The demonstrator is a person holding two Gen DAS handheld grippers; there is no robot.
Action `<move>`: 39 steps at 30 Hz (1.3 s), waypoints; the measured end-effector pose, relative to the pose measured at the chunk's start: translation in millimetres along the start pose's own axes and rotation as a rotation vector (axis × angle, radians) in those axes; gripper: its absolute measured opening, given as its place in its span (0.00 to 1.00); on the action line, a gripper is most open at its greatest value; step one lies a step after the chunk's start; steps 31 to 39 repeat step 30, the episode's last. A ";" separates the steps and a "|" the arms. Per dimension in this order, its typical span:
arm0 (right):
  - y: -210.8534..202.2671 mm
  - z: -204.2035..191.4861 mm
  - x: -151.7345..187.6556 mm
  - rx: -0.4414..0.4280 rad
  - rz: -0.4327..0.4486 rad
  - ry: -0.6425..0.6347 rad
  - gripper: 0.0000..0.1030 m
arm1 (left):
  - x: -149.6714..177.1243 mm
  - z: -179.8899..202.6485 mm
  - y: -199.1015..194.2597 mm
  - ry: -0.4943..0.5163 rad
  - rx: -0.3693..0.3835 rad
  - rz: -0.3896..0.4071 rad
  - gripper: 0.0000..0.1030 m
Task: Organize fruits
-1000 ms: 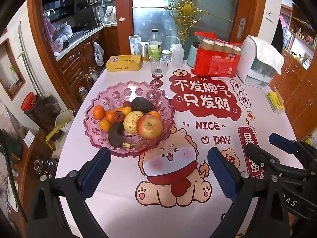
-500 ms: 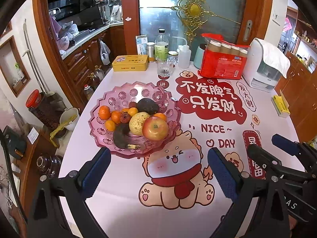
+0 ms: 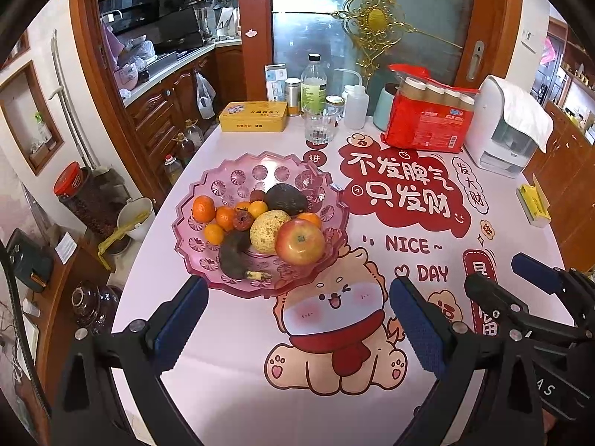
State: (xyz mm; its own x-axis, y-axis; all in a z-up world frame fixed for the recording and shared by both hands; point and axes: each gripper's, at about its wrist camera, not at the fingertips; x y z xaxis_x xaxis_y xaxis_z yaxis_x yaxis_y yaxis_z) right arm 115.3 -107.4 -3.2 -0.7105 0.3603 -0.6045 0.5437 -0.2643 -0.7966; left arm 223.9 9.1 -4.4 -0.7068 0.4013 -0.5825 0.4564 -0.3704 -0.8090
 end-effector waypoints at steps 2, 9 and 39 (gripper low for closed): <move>-0.4 -0.4 0.0 0.000 0.000 0.002 0.68 | -0.1 -0.2 -0.3 0.003 -0.002 0.002 0.95; 0.0 -1.1 -0.9 0.002 0.002 0.000 0.68 | -0.3 -1.6 1.4 -0.001 -0.006 0.001 0.95; 8.4 -2.5 -3.9 0.002 -0.020 0.001 0.68 | 0.6 1.1 4.4 0.006 -0.015 -0.018 0.95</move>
Point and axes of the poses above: each gripper's, at about its wrist camera, not at the fingertips, and y roughly the way its jaws point, z to its right, x to its underside, and after that the axes turned 5 degrees about -y, right-handed
